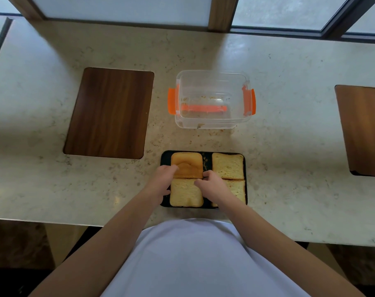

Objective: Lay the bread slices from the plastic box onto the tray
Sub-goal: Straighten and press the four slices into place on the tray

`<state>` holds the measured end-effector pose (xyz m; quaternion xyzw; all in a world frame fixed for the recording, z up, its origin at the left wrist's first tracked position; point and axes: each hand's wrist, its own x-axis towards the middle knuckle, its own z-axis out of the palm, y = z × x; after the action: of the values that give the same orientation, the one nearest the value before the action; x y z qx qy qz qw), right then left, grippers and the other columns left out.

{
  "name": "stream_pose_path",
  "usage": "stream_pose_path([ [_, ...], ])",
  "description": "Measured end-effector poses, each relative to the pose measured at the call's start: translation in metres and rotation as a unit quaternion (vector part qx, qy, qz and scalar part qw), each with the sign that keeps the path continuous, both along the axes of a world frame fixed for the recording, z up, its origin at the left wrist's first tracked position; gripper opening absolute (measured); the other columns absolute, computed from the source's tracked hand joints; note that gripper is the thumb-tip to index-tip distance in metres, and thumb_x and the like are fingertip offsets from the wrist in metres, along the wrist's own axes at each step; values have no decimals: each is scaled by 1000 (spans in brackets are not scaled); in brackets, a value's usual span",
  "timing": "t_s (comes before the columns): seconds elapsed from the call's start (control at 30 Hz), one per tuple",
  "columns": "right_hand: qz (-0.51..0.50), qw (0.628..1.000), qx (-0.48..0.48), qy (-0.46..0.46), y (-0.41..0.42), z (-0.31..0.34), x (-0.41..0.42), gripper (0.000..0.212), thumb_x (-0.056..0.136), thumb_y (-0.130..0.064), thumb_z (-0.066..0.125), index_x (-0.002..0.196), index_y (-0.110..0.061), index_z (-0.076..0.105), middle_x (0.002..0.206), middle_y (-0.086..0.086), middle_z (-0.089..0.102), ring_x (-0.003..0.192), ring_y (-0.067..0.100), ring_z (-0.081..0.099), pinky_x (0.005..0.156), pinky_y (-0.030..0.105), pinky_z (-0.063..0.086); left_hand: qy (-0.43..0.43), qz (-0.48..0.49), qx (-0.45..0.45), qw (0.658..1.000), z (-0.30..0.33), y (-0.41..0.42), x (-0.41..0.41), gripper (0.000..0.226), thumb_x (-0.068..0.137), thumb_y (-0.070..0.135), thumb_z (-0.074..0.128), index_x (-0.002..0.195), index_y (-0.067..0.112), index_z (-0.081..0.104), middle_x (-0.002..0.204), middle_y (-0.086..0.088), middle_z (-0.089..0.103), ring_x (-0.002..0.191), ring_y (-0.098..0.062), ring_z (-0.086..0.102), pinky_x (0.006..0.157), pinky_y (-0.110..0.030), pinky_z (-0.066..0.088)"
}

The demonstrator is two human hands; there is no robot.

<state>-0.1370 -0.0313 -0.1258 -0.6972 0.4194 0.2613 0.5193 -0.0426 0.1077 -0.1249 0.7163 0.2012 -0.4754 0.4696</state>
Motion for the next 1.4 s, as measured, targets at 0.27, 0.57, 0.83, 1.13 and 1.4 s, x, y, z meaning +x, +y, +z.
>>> stream_pose_path([
  [0.27,2,1000,3,-8,0,-4,1,65,88,-30,58,148,-13,42,85,-8,59,76,13,61,84,45,59,-5,5,0,1000,3,2,1,24,89,34,55,111,24,57,110,3,59,98,-16,55,89,-46,49],
  [0.57,-11,1000,19,-8,1,-1,2,63,90,-30,58,148,-13,41,89,-5,59,76,10,57,92,50,58,-15,-9,2,1000,8,2,1,37,91,33,53,125,19,56,118,-3,60,111,-25,55,100,-51,47],
  [0.83,-27,999,28,-7,0,0,1,66,89,-30,59,150,-14,40,91,1,63,79,13,60,93,52,58,-98,-34,1,995,9,3,-4,28,94,26,52,119,18,60,99,8,61,90,-5,57,83,-30,50],
  [1.13,-116,985,-86,-92,-50,9,-33,45,94,-19,59,138,-17,53,125,1,63,105,14,61,84,32,53,-71,-116,-80,988,30,-49,-25,40,96,24,54,135,19,55,126,0,60,113,-15,58,95,-36,53],
  [1.4,-164,982,-83,-35,-82,12,-68,51,95,-22,57,144,-9,51,126,5,65,105,20,61,91,42,54,65,-17,-70,995,26,-95,-44,41,90,24,59,130,17,52,139,-5,47,115,-20,45,87,-38,49],
])
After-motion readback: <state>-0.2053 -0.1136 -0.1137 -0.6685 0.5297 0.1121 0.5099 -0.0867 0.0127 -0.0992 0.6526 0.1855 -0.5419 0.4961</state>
